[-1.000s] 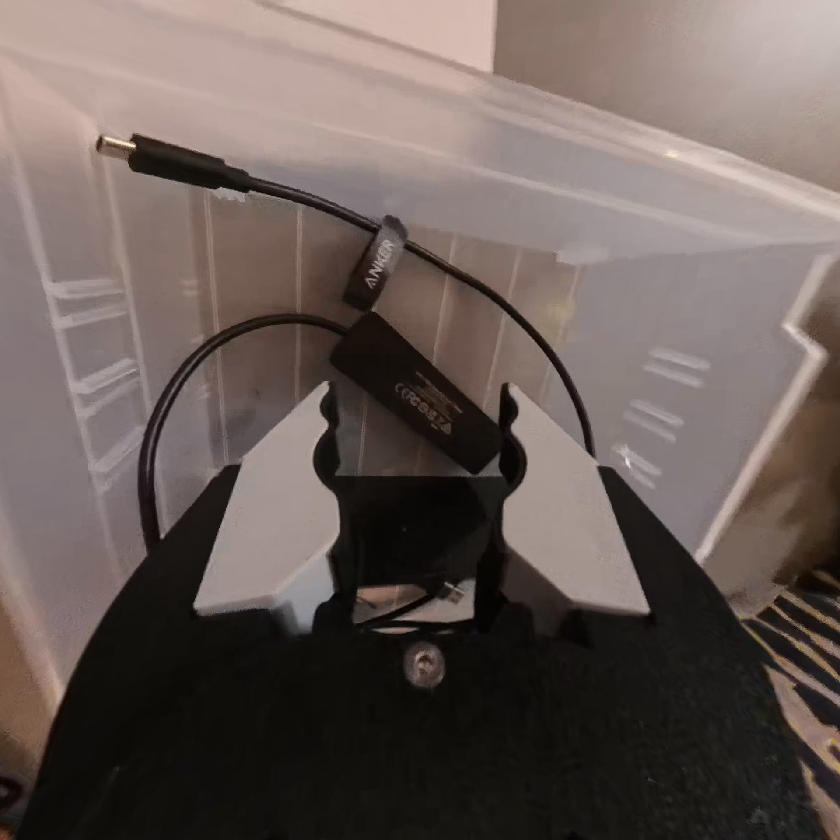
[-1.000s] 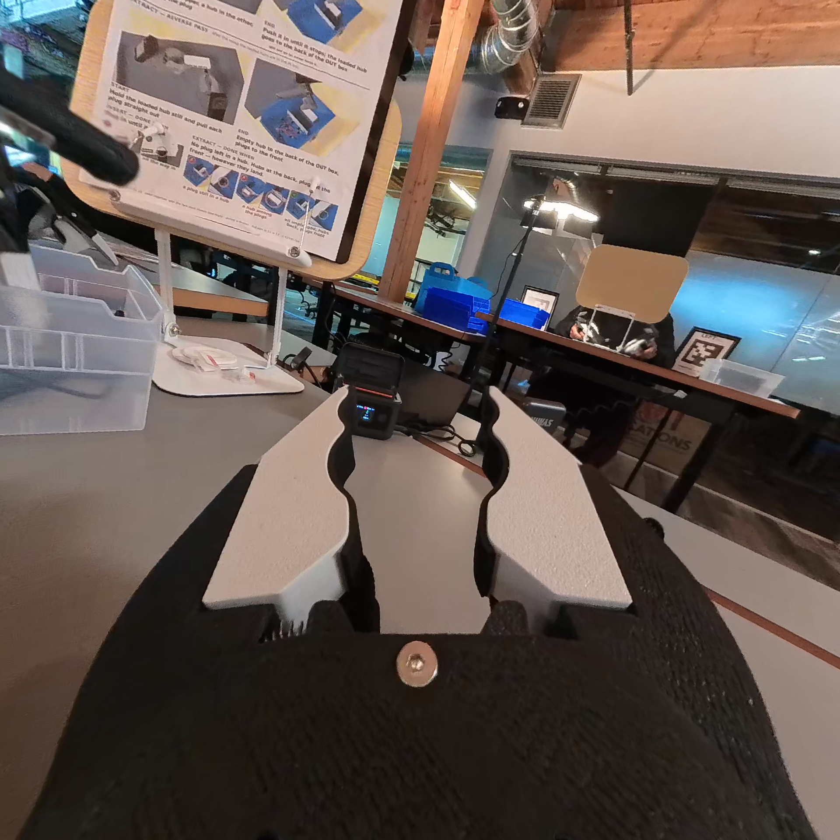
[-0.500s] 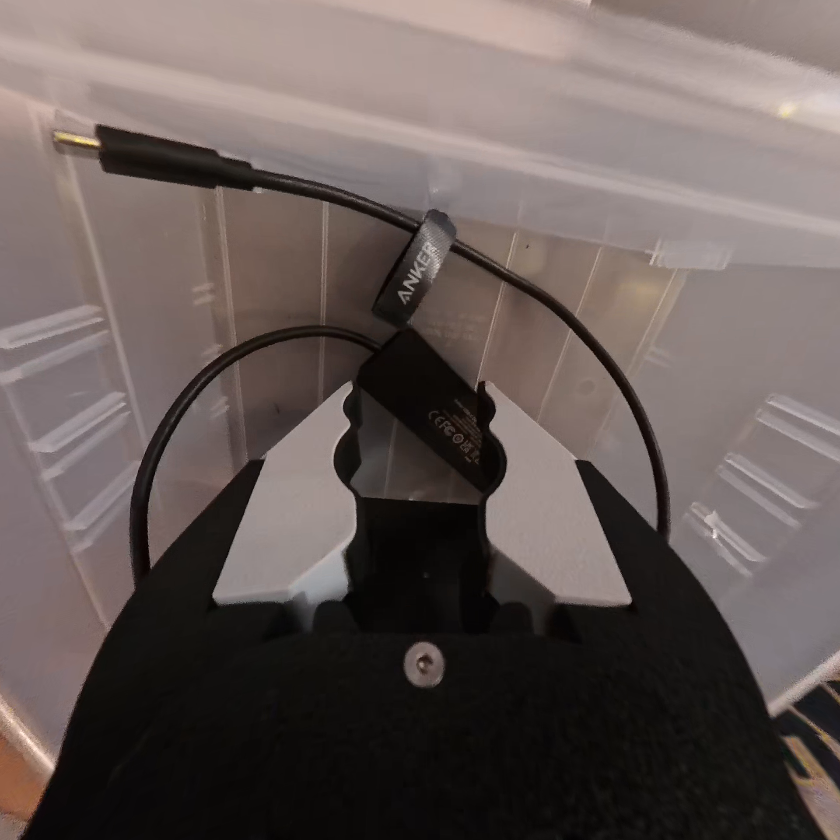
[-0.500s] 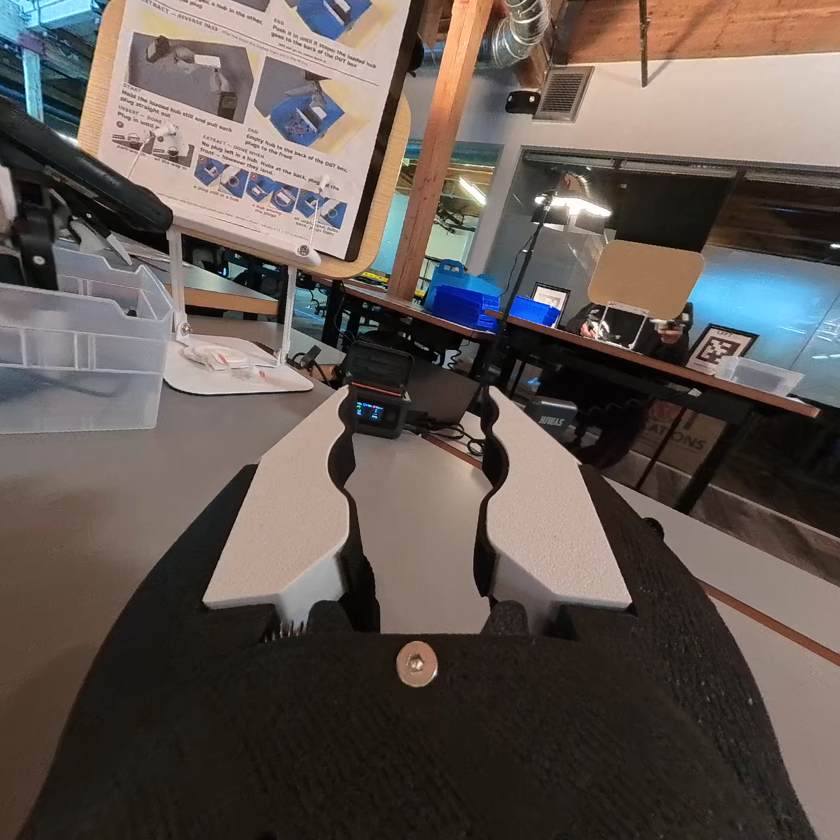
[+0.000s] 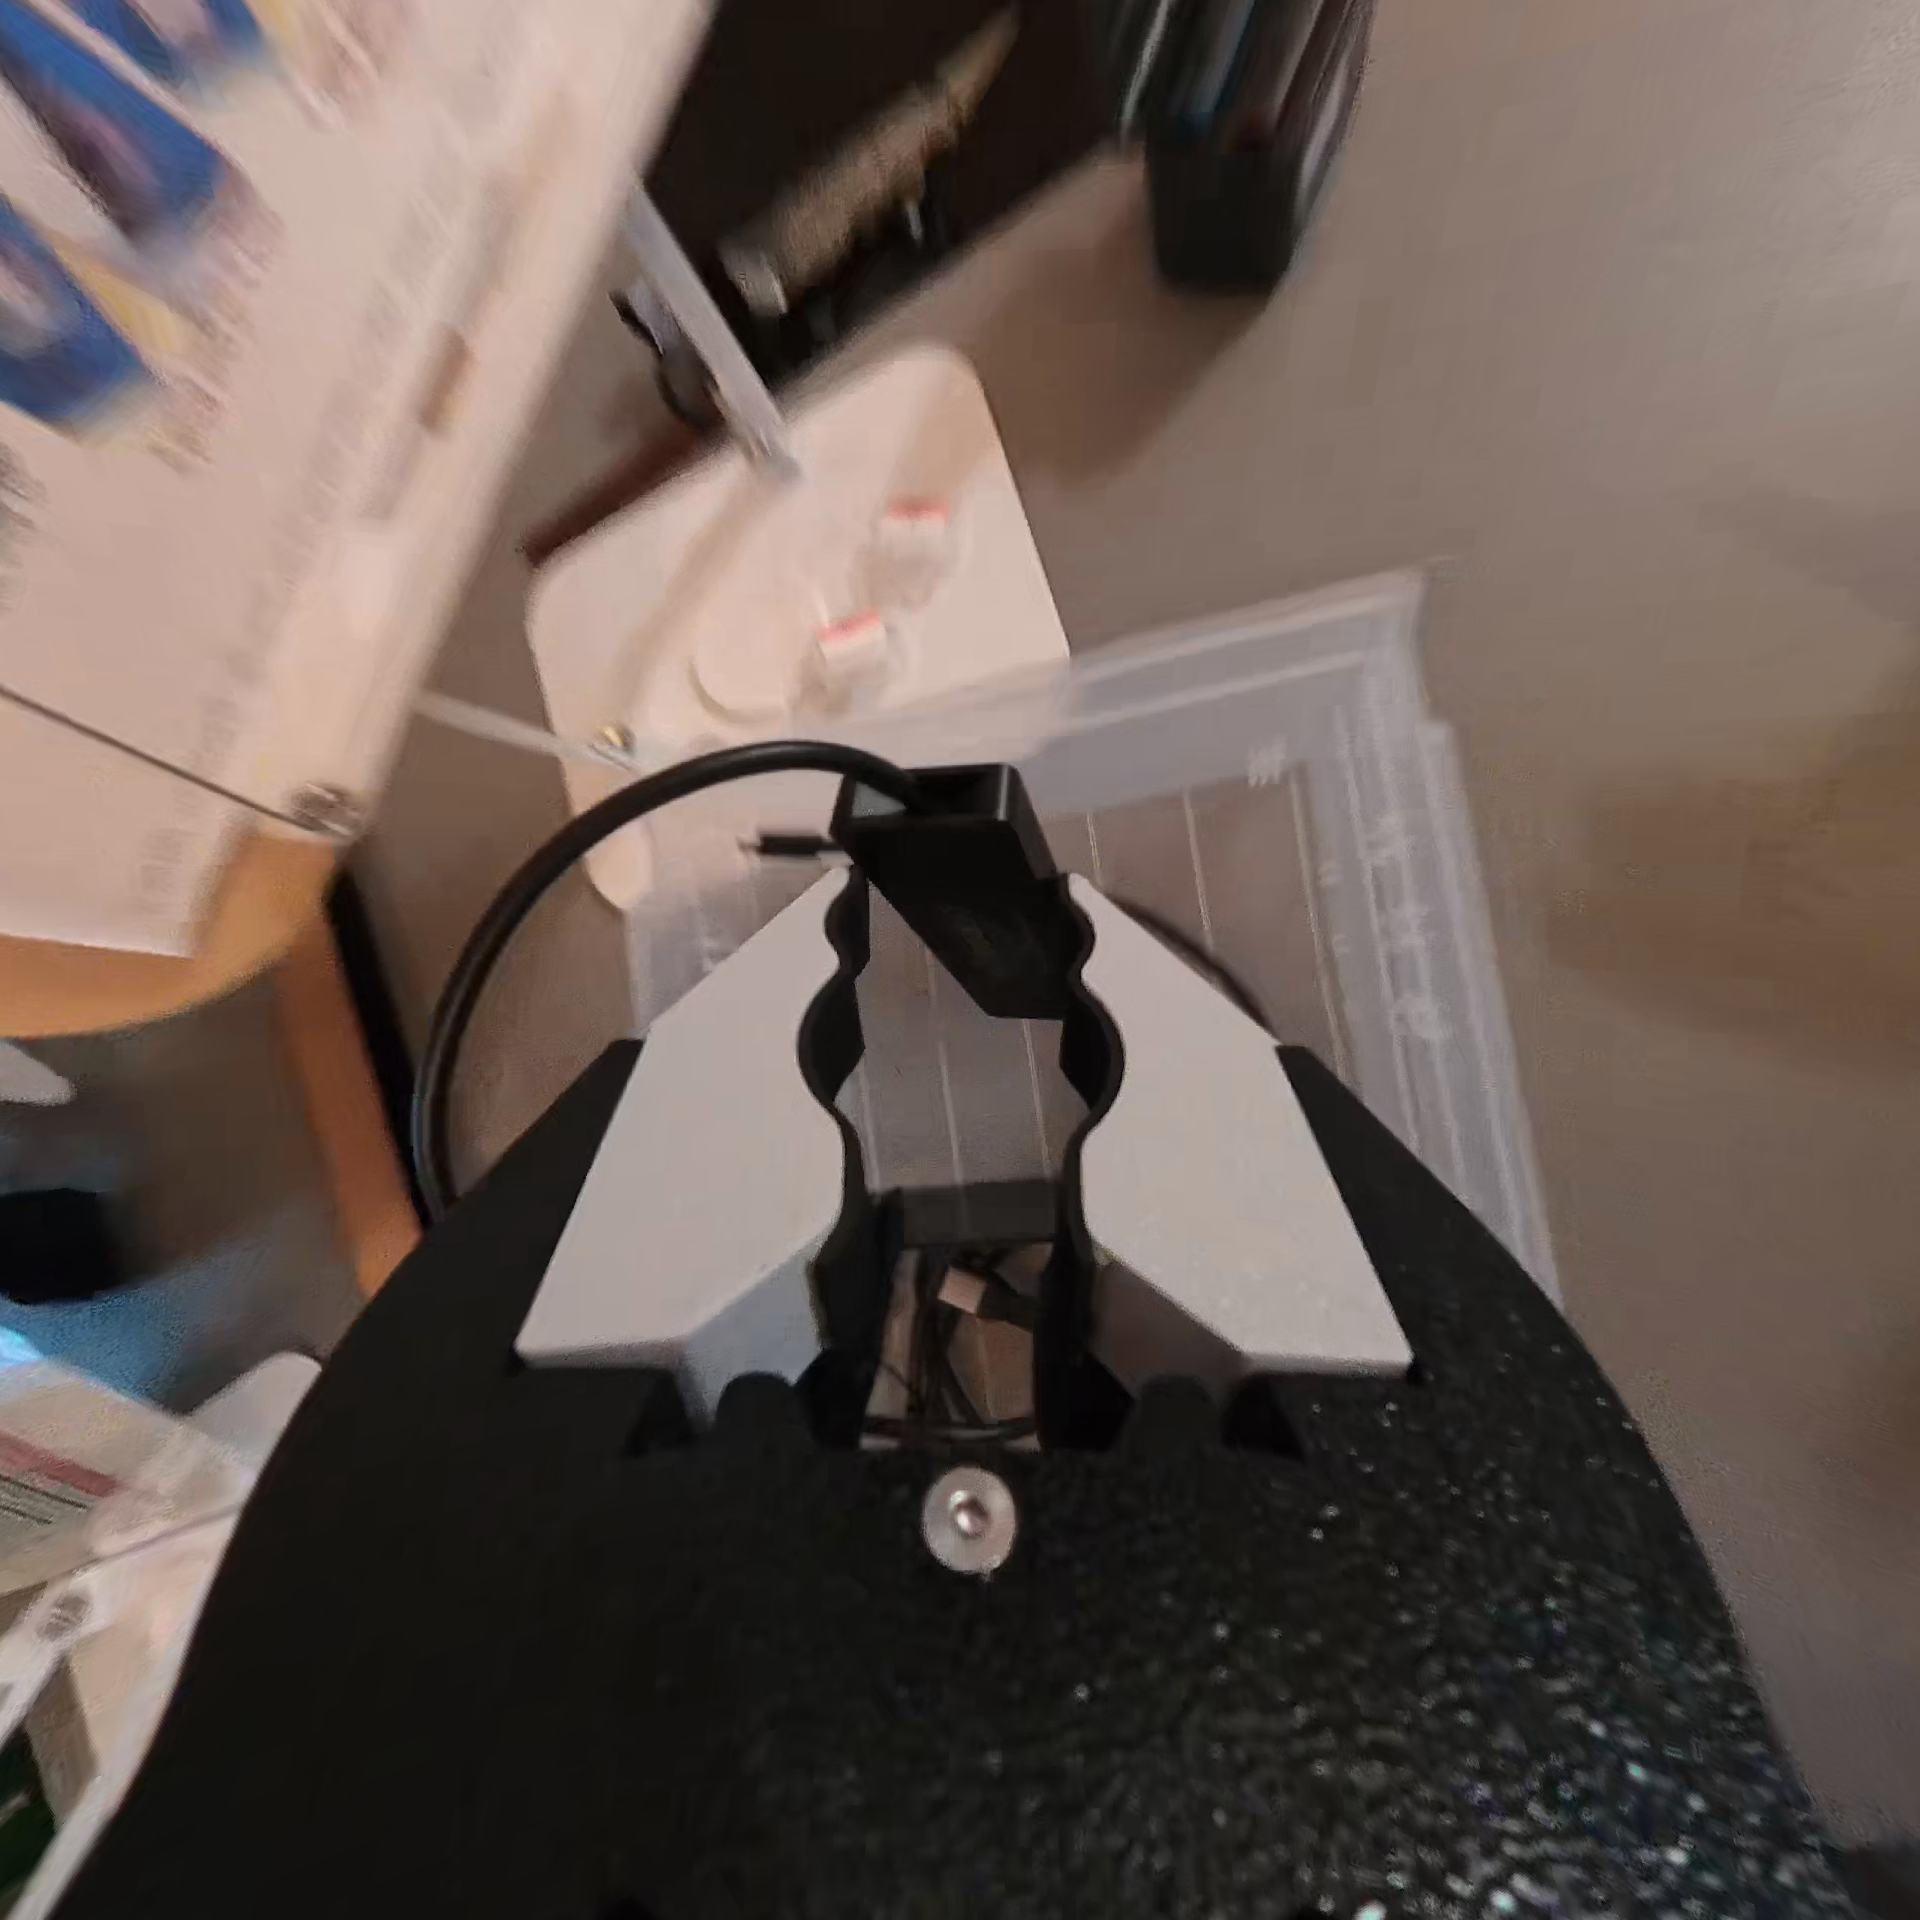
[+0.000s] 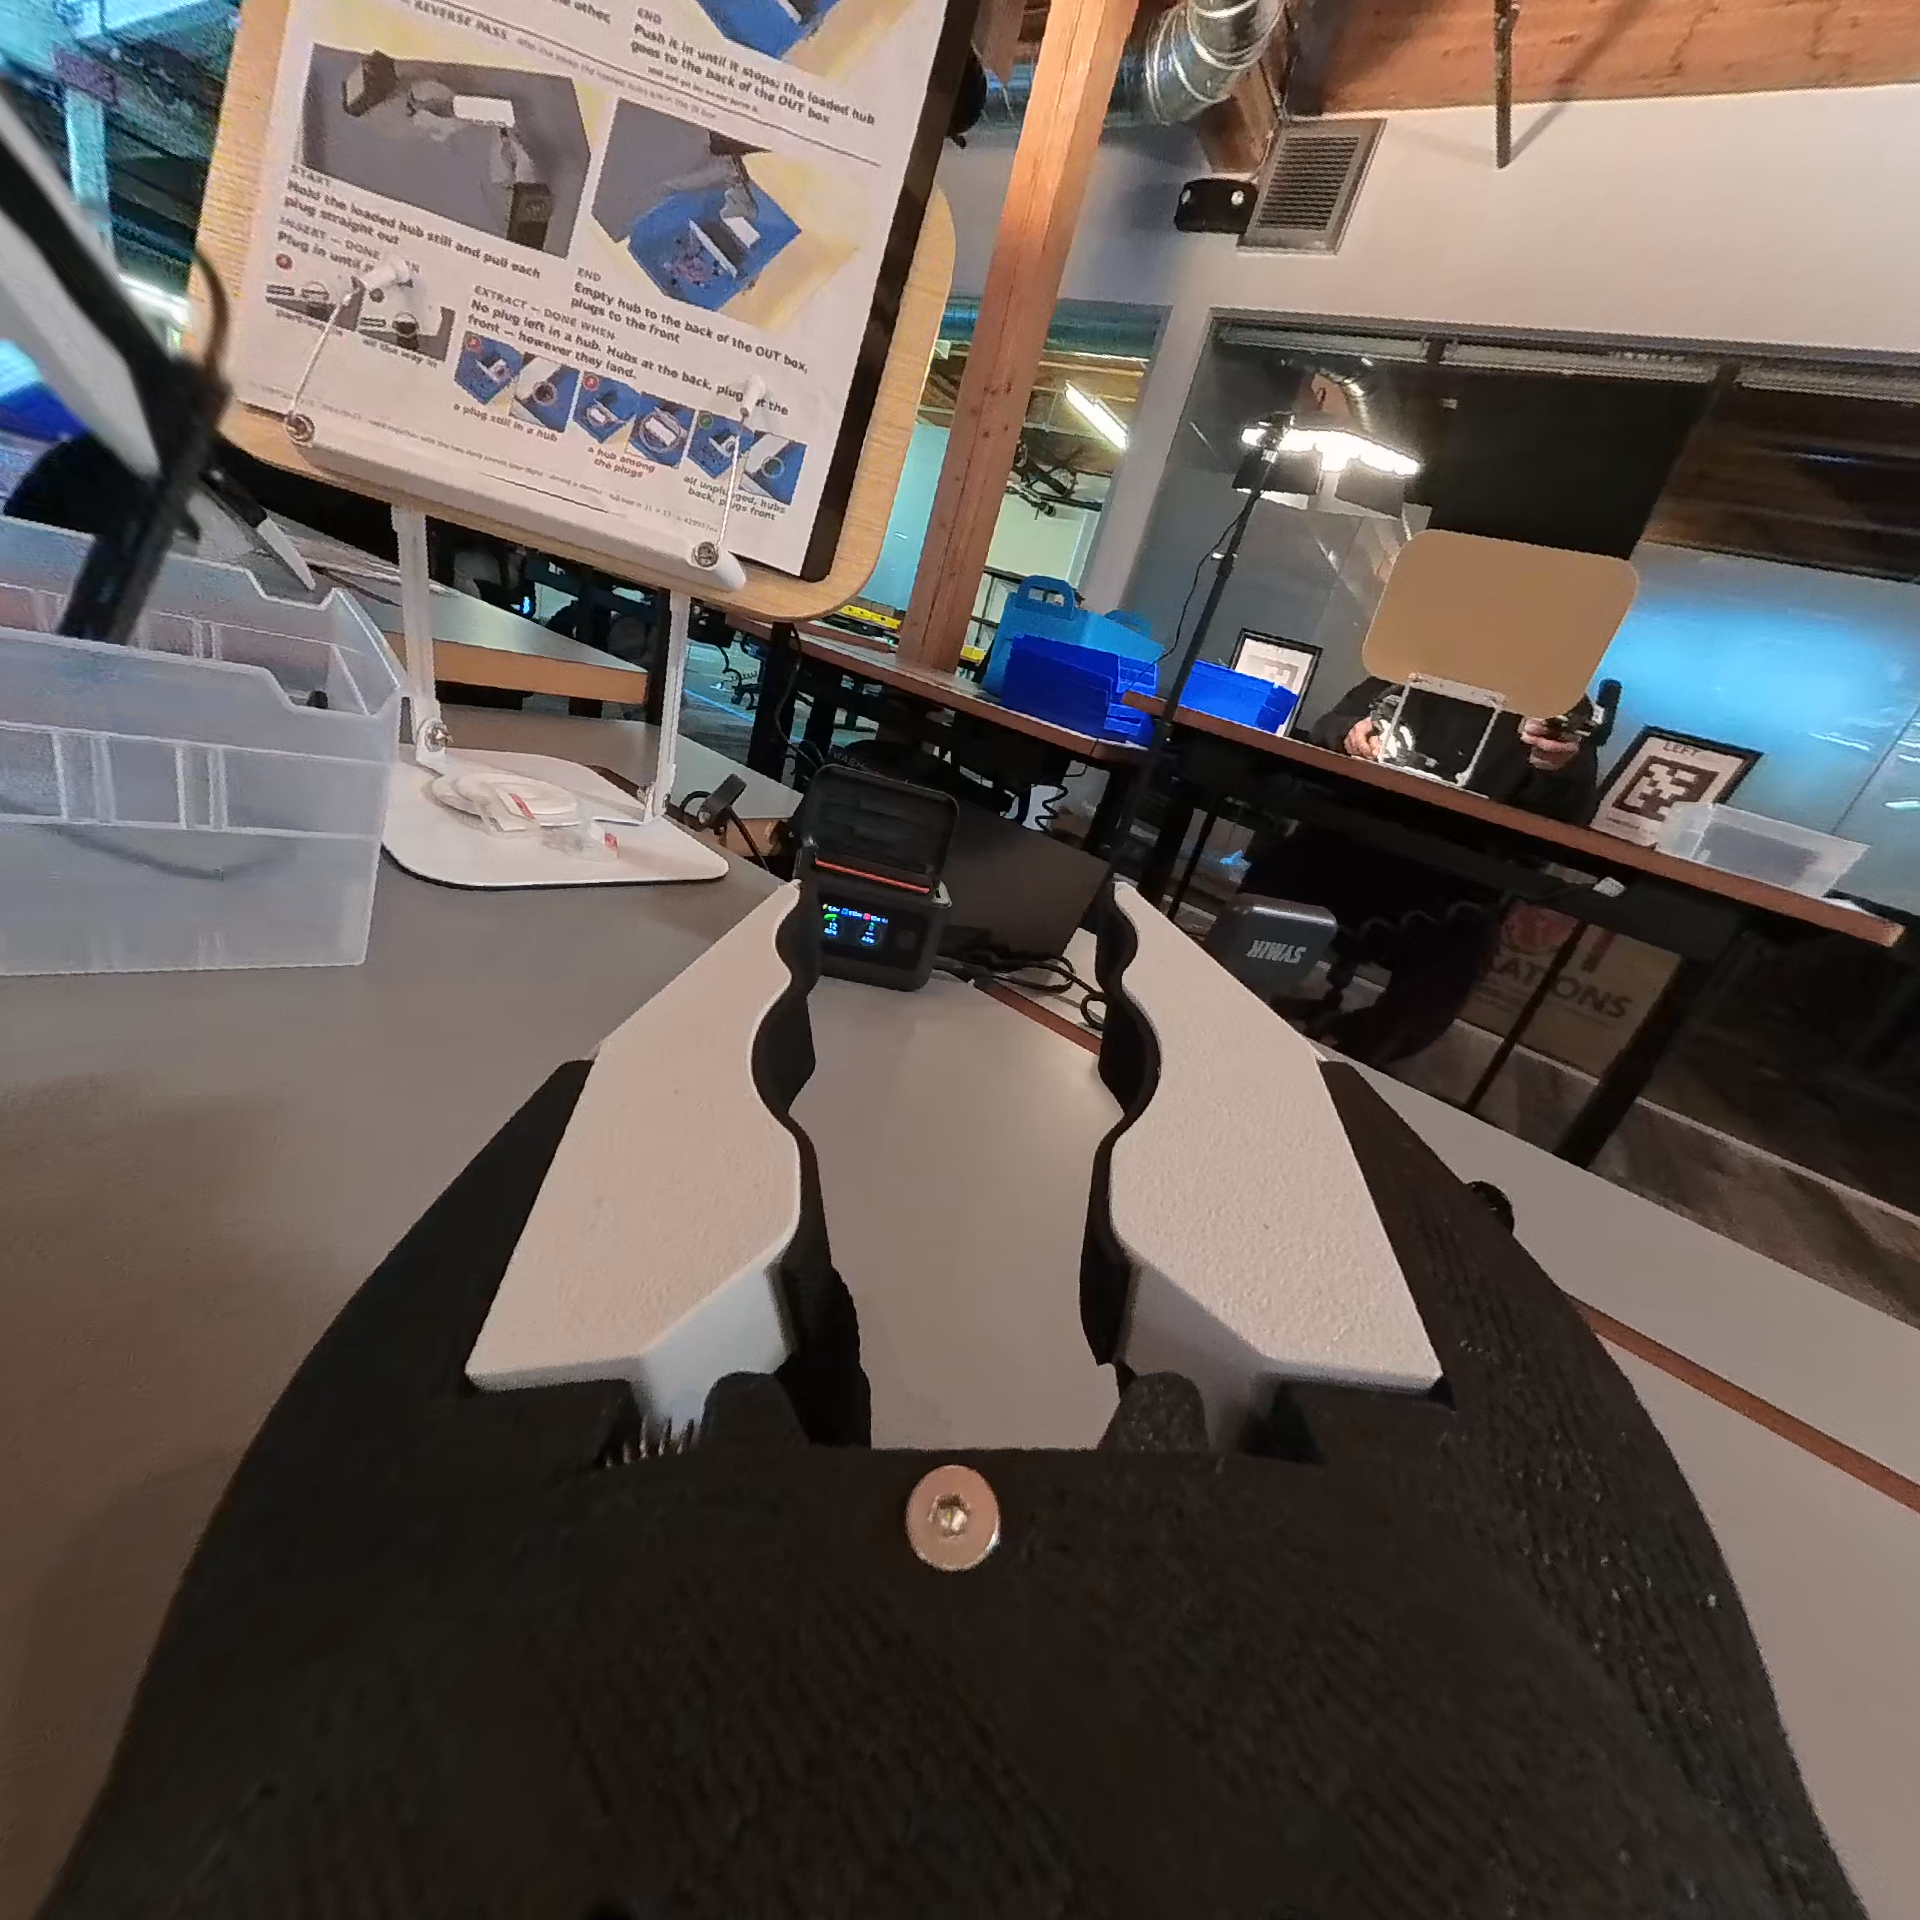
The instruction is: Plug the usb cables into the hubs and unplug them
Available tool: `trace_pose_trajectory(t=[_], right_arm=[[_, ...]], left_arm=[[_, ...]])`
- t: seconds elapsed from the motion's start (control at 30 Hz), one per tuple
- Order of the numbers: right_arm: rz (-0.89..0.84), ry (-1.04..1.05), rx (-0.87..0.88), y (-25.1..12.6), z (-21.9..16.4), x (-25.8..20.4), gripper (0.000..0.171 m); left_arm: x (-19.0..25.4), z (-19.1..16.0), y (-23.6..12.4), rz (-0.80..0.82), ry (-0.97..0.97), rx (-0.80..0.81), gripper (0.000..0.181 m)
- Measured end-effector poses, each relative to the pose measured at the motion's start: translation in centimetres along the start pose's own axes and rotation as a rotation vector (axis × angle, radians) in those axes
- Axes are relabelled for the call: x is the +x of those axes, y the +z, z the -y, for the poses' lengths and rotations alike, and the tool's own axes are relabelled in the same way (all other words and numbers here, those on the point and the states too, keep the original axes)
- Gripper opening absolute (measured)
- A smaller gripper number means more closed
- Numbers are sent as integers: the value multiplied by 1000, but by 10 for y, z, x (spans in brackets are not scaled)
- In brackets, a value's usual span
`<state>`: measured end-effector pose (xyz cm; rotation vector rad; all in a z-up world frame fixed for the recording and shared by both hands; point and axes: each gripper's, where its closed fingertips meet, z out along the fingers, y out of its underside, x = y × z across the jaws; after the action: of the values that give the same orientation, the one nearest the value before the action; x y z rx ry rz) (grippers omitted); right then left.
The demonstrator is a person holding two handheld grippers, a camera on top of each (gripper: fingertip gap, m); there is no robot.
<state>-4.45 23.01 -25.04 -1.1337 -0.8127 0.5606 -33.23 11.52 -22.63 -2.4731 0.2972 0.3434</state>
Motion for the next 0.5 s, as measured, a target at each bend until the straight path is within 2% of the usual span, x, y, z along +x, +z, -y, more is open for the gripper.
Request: trace_pose_trajectory(t=[0.2, 0.33, 0.43, 0.5], right_arm=[[-23, -12, 9, 0, 2, 4, 52], [-76, -18, 22, -4, 5, 18, 52], [-135, -26, 39, -10, 8, 34, 52], [-184, -47, 47, -15, 10, 48, 52]], left_arm=[[29, 93, -107, 47, 134, 408, 33], [64, 152, -170, 22, 248, 583, 33], [103, 188, -198, -103, 306, 668, 33], [128, 203, -203, -185, 339, 688, 33]])
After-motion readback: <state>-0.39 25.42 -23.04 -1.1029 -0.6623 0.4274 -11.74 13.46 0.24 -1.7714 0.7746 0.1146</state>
